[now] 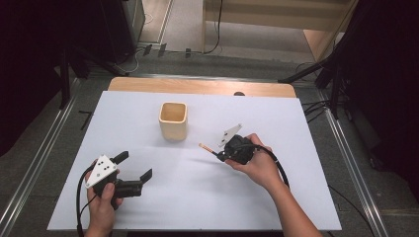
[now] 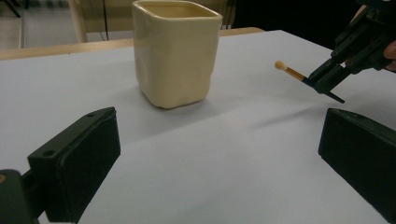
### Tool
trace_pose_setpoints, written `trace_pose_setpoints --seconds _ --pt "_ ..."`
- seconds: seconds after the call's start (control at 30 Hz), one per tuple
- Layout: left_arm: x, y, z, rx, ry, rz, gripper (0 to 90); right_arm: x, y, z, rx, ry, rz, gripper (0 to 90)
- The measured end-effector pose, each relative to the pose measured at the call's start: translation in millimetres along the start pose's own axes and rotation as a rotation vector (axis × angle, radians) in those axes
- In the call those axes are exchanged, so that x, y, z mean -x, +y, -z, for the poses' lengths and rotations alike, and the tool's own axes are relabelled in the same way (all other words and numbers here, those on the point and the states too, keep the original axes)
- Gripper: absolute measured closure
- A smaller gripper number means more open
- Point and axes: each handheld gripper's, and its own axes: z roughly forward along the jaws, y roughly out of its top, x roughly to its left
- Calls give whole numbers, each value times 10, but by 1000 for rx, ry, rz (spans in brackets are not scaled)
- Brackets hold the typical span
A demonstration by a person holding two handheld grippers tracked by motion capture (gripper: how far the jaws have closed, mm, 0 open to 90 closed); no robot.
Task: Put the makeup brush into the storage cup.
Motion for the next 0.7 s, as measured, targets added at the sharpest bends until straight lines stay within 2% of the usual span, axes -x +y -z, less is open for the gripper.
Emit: trace_pose_setpoints --seconds 0.03,0.17,0.23,0.33,0.37,0.7 --pt "12 12 -15 0 -1 -1 0 0 0 0 0 0 0 845" --pt "102 66 -121 5 -21 -11 0 3 -66 113 90 -4 -34 846" --pt "124 73 -145 2 -27 -14 0 2 -82 135 107 -3 -45 846" --pt "193 87 -223 -4 -44 -26 0 3 -168 173 161 -2 -73 846" --pt "229 98 -273 -8 -51 -36 0 2 -192 176 172 -2 -83 845" --pt "364 161 -467 -3 -93 -28 0 5 -413 193 252 23 -149 846"
